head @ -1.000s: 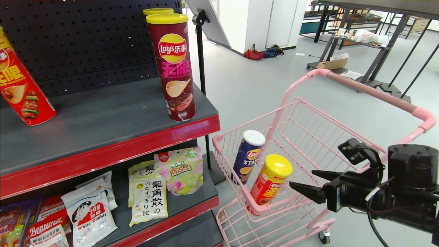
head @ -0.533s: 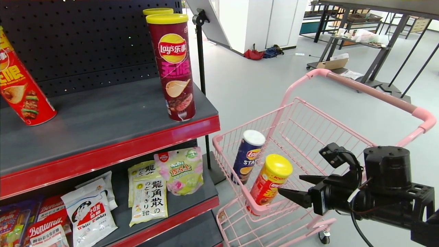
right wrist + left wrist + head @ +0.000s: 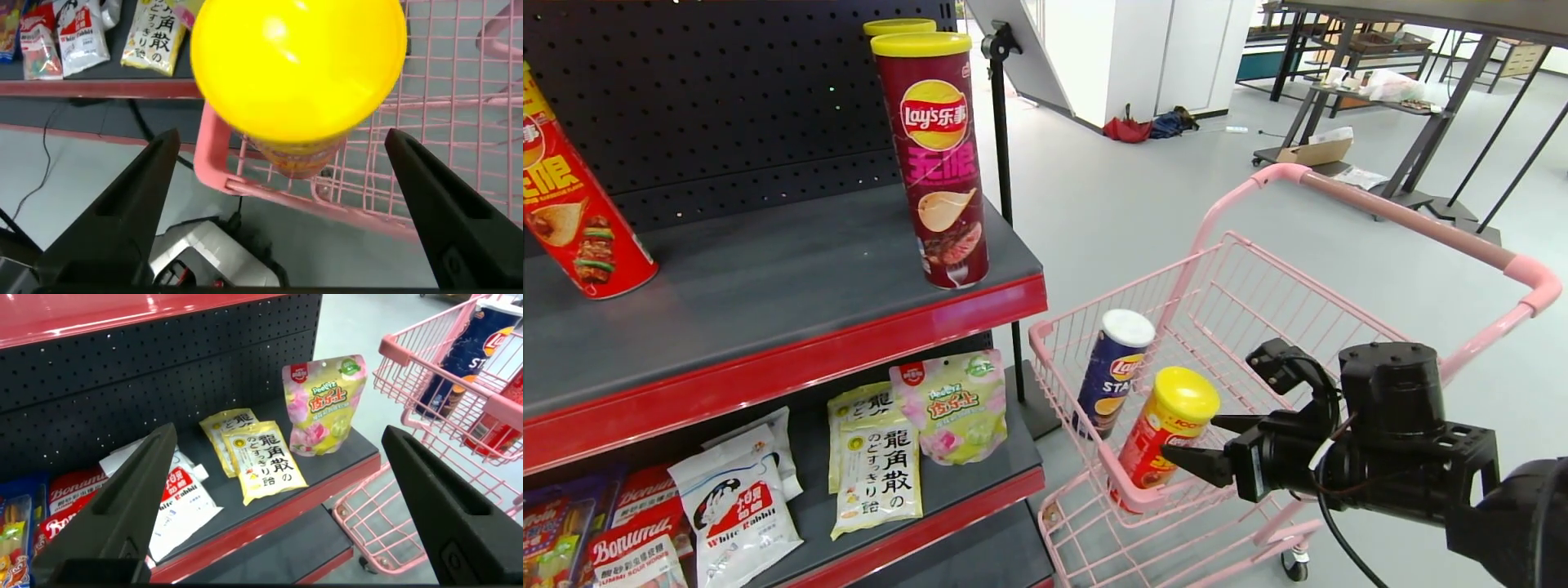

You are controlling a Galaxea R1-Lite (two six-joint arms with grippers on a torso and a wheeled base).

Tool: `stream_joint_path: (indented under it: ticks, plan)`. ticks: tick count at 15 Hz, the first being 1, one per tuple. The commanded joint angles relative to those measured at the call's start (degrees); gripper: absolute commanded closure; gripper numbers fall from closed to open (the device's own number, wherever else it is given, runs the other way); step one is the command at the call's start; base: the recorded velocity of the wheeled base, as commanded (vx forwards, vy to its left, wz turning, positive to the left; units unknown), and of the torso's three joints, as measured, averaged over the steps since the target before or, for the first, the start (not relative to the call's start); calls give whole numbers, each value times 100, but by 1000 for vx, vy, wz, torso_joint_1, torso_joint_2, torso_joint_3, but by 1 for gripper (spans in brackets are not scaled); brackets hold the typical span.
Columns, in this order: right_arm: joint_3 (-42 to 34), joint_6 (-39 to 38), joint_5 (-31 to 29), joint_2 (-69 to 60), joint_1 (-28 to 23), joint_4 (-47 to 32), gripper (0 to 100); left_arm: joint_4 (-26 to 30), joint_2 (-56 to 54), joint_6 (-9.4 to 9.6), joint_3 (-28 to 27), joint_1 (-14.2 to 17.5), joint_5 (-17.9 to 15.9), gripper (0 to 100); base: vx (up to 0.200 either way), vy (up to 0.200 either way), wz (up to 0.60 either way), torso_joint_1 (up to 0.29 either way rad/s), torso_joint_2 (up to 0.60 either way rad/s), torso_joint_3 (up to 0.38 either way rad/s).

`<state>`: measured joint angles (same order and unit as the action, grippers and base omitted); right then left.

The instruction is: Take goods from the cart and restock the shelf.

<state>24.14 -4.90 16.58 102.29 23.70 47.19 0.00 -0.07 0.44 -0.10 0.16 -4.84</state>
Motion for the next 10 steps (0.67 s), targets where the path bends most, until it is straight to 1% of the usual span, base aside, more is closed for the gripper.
stream_joint_path:
  ticks: [1,5,10]
  plan:
    - [179,-2,3,353,-32,89,0,0,7,0,1,2,1,0,0,0,0,0,0,0]
    - [179,7,-41,1012,-32,1117,0,9,7,0,1,2,1,0,0,0,0,0,0,0]
    - [337,-2,-50,1161,-23,1266,0,0,7,0,1,2,1,0,0,0,0,0,0,0]
